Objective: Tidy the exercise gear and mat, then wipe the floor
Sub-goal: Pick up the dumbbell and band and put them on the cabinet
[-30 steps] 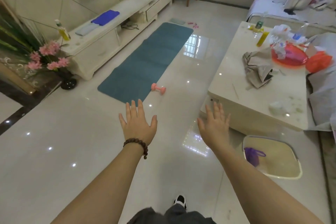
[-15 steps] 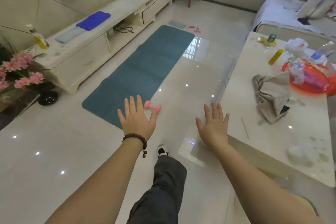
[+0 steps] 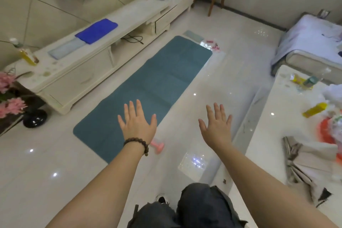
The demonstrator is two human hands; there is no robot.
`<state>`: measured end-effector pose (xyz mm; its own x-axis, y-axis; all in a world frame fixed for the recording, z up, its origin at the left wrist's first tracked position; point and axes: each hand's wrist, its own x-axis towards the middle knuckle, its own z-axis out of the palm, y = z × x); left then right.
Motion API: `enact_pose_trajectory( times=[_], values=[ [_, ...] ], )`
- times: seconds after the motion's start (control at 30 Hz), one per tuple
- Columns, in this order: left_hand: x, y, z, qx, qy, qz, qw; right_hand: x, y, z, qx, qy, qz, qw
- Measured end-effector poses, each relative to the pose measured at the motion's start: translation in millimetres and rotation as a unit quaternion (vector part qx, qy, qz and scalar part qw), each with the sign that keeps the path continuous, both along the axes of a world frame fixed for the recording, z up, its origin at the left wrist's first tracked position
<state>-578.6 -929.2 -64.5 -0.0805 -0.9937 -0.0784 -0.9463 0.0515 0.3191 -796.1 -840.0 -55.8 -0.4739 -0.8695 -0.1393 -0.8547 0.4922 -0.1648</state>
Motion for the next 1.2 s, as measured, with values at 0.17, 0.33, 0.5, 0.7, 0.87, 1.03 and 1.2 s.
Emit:
enact_pose_trajectory(
  times=[0.17, 0.33, 0.5, 0.7, 0.87, 1.03, 1.2],
  values=[
    [-15, -61, -14, 0.027, 0.0, 0.062, 0.998, -26, -95, -18, 0.006, -0.001, 0.052, 0.999],
    [-29, -116, -42, 0.033, 0.0, 0.16, 0.987, -54, -199, -43, 0.002, 0.002, 0.153, 0.988],
    [-72, -174, -64, 0.062, 0.013, 0.306, 0.95, -89, -321, -62, 0.032, -0.014, 0.276, 0.961],
    [-138, -219, -77, 0.084, 0.02, 0.43, 0.899, -113, -419, -71, 0.059, -0.004, 0.436, 0.898],
    [-155, -227, -90, 0.13, -0.002, 0.475, 0.87, -119, -453, -87, 0.081, -0.017, 0.491, 0.867],
    [-148, -219, -111, 0.129, 0.019, 0.502, 0.855, -110, -463, -113, 0.114, -0.006, 0.523, 0.845],
    [-136, -200, -160, 0.105, 0.083, 0.512, 0.849, -94, -458, -165, 0.158, 0.012, 0.551, 0.819]
  ],
)
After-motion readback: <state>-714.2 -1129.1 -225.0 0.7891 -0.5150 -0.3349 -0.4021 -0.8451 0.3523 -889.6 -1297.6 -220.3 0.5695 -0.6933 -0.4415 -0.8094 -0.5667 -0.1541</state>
